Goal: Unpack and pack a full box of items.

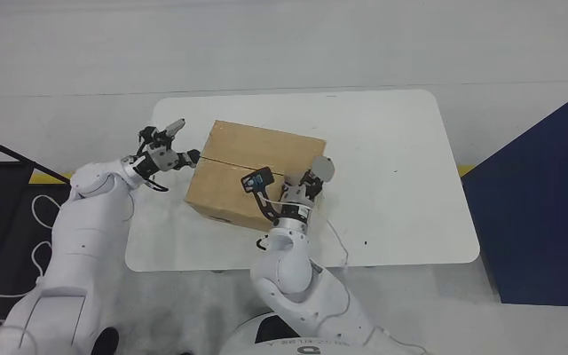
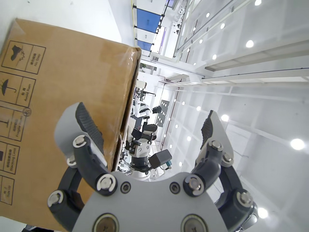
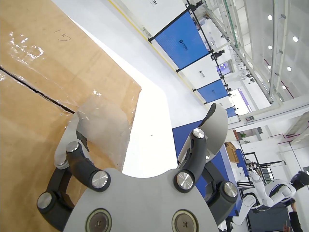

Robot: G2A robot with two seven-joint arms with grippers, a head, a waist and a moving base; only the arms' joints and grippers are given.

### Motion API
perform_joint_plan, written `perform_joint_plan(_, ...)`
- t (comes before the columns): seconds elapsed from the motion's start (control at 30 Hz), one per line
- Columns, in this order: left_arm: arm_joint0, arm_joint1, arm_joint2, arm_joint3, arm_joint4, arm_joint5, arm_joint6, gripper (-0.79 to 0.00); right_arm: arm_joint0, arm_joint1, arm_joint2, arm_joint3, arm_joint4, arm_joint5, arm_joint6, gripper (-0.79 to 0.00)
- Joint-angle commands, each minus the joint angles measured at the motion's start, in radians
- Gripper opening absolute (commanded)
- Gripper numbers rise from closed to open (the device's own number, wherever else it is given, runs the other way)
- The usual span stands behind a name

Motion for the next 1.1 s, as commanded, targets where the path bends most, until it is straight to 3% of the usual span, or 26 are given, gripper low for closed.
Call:
perform_joint_plan(0.0,-0.005,-0.003,0.013,-0.002,0.009,0.001,-0.001,0.000,0.001,-0.004,0.002,0.013,-0.029,0.014,0.014,0.000)
perform_joint_plan(0.5,-0.021,-0.027,0.099,-0.053,0.052,0.005,0.021,0.000,0.050,-0.046,-0.011,0.101,-0.020,0.023,0.027,0.000)
perform_joint_plan(1.07,0.002,-0.029,0.082,-0.054,0.000,-0.019,0.029,0.000,0.192,-0.081,-0.225,0.220,0.008,0.043,0.124,0.000)
